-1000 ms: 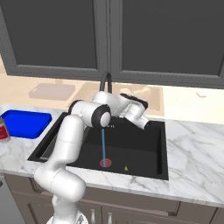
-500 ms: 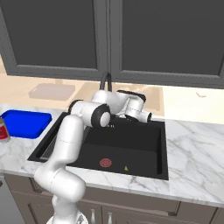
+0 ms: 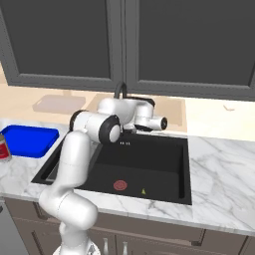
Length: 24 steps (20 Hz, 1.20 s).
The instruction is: Pick up all produce items and place them in the sink. Turn on the sink faucet to wash them. Then turn the sink off and put them in the tray.
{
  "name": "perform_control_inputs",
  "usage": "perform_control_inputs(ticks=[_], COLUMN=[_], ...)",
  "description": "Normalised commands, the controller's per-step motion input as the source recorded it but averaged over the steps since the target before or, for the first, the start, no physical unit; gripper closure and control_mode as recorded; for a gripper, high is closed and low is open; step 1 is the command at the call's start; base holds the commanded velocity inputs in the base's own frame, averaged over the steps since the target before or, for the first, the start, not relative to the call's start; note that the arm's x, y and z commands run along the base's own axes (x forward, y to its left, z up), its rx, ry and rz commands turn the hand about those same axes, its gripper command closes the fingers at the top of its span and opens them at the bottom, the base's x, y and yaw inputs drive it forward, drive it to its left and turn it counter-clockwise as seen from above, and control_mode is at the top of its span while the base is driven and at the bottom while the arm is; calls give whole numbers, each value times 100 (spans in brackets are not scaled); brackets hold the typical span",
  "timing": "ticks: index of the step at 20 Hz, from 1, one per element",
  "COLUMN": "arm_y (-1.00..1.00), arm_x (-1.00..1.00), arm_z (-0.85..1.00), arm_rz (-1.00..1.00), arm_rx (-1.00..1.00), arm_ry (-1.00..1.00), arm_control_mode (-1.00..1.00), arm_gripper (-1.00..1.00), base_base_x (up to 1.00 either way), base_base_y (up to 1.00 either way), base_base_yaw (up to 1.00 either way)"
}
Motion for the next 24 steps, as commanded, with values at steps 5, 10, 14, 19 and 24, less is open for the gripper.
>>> perform_control_inputs(ticks=[5, 10, 14, 19, 24], arm_y=[15, -14, -20, -24, -31], arm_x=[2, 17, 10, 0, 0], arm_z=[-1, -1, 0, 1, 0], arm_rz=[2, 6, 1, 2, 3], arm_rx=[-4, 1, 1, 0, 0], arm_ry=[0, 0, 0, 0, 0], arm_control_mode=[-100, -100, -100, -100, -100], arm_gripper=[-100, -100, -100, -100, -100], base_base_x=[0, 0, 0, 0, 0], base_base_y=[0, 0, 0, 0, 0], base_base_yaw=[0, 0, 0, 0, 0])
